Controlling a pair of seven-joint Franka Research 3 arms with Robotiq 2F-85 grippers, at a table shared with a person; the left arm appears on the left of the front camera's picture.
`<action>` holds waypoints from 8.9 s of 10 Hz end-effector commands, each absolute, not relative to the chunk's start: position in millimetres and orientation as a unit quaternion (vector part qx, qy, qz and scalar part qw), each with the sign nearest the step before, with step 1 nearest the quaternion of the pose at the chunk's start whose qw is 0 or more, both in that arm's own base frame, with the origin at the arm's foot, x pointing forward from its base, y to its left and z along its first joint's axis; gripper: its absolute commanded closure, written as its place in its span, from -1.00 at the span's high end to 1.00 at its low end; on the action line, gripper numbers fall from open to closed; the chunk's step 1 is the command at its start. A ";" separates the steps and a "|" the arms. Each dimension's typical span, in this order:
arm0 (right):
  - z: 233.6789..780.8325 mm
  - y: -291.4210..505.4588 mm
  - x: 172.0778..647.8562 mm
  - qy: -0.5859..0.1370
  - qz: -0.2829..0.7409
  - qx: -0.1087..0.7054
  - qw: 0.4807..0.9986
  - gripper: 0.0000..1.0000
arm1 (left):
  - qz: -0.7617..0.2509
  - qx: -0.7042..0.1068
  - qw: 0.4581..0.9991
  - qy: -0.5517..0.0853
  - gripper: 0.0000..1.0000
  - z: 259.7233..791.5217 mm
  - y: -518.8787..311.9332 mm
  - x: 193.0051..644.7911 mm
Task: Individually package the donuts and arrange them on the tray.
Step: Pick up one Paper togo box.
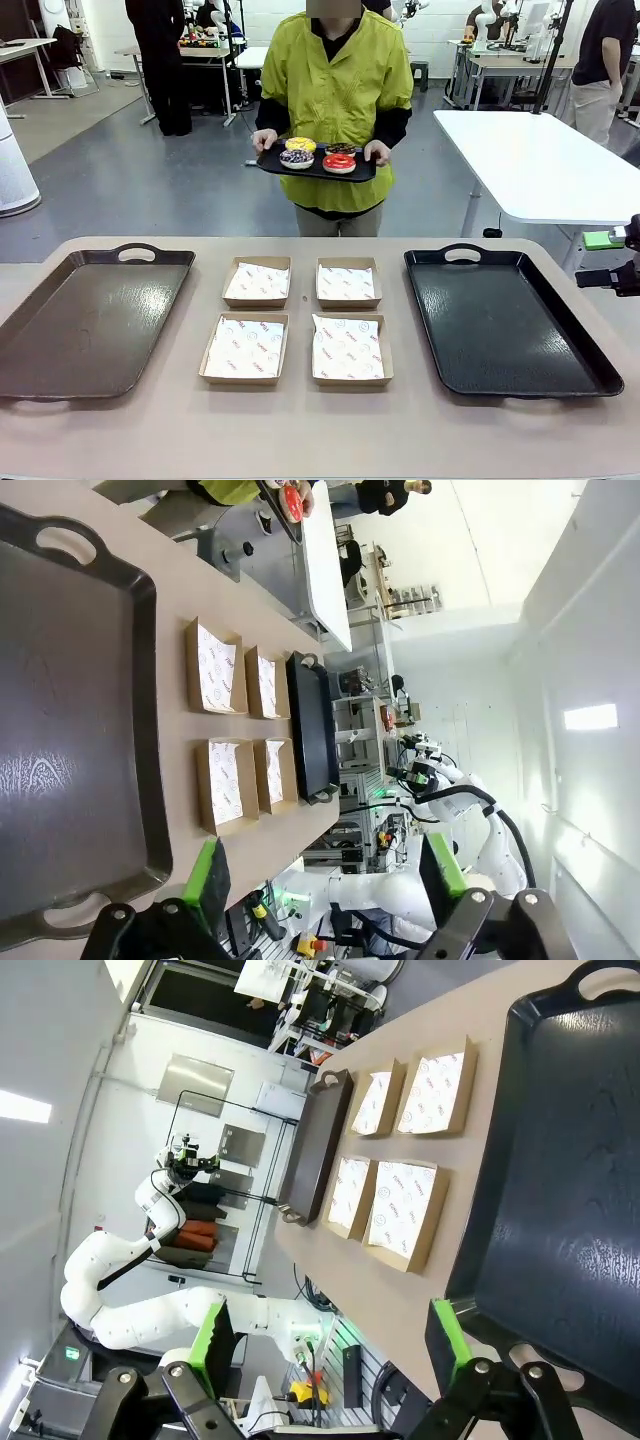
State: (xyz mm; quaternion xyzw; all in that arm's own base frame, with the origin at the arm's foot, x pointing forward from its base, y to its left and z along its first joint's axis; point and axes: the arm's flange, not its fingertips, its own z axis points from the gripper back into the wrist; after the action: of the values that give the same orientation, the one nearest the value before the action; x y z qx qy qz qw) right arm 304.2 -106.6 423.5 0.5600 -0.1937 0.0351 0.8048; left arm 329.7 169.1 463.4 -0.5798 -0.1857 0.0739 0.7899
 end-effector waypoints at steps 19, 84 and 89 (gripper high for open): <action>422.9 -108.1 303.9 -0.194 0.034 0.560 0.804 1.00 | 0.076 -0.583 0.787 -0.188 1.00 463.2 170.9 328.9; 422.9 -108.1 303.9 -0.194 0.034 0.560 0.804 1.00 | -0.002 -0.052 0.994 -0.099 -0.98 524.9 -253.4 605.4; 422.9 -108.1 303.9 -0.194 0.034 0.560 0.804 1.00 | -0.010 -0.058 0.993 -0.102 -0.98 519.1 -241.9 603.2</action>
State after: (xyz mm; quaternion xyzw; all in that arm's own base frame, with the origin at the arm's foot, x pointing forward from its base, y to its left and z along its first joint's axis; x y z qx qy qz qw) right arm 303.6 -108.2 423.0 0.5587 -0.1946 0.0323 0.8055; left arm 605.7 -244.8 519.6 -0.0582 -0.0999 -0.0094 0.9933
